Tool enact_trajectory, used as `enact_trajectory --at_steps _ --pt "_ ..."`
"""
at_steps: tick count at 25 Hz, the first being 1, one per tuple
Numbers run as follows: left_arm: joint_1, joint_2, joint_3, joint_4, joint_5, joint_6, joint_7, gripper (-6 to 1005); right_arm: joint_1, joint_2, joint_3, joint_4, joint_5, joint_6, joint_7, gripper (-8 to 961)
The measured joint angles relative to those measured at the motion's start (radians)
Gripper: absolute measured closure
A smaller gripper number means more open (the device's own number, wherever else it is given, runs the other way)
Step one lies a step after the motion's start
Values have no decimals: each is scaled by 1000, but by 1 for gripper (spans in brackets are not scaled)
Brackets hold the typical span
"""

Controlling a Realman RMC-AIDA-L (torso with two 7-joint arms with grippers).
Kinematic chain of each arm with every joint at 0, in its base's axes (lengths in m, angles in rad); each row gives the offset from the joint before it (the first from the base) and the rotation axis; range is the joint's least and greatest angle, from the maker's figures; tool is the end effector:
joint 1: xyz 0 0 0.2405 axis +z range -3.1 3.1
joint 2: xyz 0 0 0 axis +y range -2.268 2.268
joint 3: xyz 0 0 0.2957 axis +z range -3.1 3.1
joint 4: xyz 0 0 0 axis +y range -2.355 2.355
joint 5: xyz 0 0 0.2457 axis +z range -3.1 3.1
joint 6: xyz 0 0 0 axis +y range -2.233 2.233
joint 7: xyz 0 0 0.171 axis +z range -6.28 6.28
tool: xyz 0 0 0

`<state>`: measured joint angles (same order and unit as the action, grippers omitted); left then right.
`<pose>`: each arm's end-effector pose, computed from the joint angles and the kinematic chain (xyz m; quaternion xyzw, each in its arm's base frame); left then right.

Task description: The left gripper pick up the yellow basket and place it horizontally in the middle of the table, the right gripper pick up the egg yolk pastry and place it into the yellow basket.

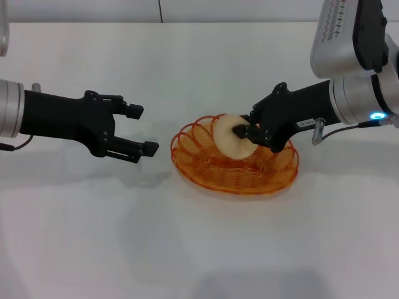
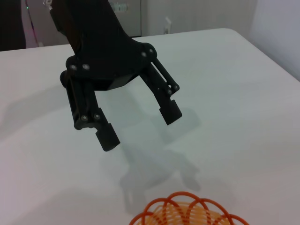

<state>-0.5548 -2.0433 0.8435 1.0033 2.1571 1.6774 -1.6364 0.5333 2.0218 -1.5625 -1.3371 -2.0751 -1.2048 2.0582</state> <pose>-0.2666 0.4002 0.0036 -0.9775 -0.1633 -0.1011 0.0876 0.1476 0.4144 -0.0758 -0.9874 0.0763 0.0252 0.1367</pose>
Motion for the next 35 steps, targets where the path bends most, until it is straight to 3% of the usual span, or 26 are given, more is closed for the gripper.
enact_trajectory --at_steps 8,17,25,35 --pt "2 0 0 0 1 -6 2 120 0 -2 4 1 14 -8 0 787" --pt "13 3 -1 2 -5 -2 7 120 -26 -6 11 -33 15 -39 -5 461" --pt "34 3 -4 11 -40 -1 20 120 -138 -9 79 -104 46 -74 -15 201" --pt "84 12 -29 8 -82 26 47 120 -273 -13 207 -148 122 -154 -119 198"
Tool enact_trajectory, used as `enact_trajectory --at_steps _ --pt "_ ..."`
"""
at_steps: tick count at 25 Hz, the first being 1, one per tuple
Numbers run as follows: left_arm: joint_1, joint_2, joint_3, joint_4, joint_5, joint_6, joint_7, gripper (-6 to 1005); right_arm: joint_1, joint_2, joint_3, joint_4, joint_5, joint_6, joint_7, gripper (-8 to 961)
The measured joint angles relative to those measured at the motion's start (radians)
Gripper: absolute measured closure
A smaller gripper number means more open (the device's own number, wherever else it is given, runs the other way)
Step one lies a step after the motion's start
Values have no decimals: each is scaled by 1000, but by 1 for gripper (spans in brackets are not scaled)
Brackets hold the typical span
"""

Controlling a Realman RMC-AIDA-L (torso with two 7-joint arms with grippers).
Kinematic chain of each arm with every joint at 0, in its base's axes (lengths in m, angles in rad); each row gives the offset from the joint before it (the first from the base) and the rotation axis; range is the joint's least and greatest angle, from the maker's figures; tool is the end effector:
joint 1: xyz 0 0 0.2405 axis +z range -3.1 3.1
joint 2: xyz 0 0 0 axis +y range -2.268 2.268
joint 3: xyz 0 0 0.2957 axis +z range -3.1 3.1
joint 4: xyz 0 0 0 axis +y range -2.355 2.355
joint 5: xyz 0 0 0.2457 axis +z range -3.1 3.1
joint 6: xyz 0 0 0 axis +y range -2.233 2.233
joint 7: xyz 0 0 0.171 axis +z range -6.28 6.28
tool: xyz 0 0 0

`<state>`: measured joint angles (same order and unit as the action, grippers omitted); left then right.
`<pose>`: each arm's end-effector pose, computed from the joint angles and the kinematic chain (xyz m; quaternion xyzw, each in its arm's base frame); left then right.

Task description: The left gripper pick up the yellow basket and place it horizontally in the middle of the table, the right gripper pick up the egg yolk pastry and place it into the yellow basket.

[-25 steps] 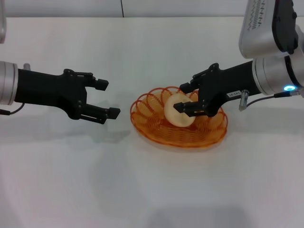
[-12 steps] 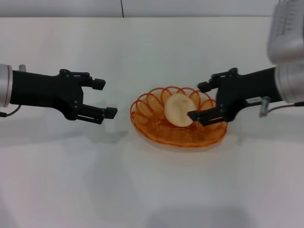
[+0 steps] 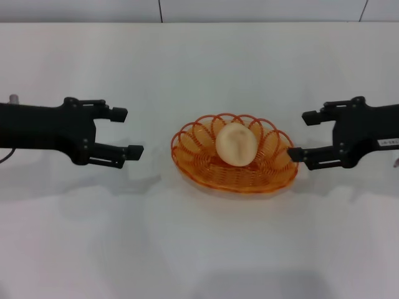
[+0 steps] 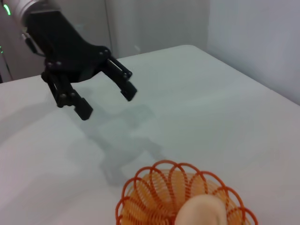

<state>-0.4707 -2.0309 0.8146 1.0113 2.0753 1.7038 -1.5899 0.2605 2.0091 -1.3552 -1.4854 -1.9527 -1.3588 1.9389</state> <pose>-0.2887 0.3799 0.0186 -0.9696 -0.1729 -0.1375 0.1052 0.2182 0.3709 -0.0054 -0.9726 0.1373 0.0802 0.1698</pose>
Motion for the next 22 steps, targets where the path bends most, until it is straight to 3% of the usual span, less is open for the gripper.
enact_trajectory --at_steps 8,22 --pt "32 3 -2 2 -35 16 22 120 -35 0 43 7 34 -45 -59 201" --pt "27 6 -5 4 -20 64 54 120 -36 0 35 4 34 -75 -92 201"
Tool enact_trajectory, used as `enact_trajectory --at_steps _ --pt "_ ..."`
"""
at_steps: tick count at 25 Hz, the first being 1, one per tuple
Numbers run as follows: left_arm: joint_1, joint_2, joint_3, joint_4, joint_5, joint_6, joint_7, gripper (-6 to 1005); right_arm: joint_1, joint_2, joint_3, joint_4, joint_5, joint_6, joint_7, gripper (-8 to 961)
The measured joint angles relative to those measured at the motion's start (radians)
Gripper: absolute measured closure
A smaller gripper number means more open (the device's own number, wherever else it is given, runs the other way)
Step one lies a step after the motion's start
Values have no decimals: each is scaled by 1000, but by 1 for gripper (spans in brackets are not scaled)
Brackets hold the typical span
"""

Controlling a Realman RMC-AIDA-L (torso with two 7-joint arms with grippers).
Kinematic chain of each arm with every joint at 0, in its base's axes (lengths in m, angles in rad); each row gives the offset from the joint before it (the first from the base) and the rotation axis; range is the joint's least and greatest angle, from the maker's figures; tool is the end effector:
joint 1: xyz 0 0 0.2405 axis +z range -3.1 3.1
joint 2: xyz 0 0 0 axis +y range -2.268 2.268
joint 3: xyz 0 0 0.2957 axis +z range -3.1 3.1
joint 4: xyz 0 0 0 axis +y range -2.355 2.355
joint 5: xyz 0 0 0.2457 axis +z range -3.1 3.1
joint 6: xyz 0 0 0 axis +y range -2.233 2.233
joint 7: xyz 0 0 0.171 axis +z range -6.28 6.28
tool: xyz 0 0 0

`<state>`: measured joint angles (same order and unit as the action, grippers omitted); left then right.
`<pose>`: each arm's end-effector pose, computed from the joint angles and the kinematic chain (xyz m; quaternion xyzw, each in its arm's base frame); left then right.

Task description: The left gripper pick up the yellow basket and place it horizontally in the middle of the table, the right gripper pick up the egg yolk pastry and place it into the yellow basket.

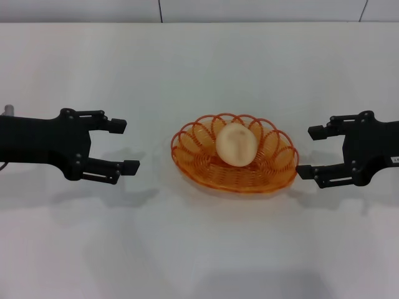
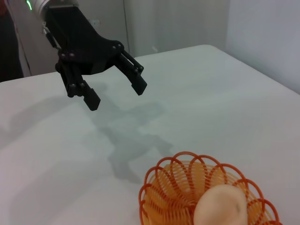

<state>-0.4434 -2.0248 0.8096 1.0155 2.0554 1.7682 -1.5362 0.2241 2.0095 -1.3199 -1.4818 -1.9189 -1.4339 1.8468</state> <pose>-0.2931 0.3640 0.0223 -0.9736 -0.1518 -0.1466 0.0865 0.2307 0.3543 -0.0003 -0.9781 0.1173 0.0840 0.1499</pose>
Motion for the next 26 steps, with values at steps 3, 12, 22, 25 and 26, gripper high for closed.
enact_trajectory --at_steps 3,12,22,25,26 --pt "3 1 -1 0 2 1 8 120 0 0 -1 0 0 -1 0 201" --pt "11 3 -5 -5 2 11 26 119 3 0 -24 -3 -11 4 0 201" --pt "6 3 -4 -2 2 11 25 119 7 0 -27 -7 -11 -2 6 201" --pt "4 3 -4 -2 2 11 24 119 7 0 -27 -11 -11 -10 7 201" --pt "4 3 -4 -2 2 11 23 119 7 0 -27 -12 -11 -13 7 201"
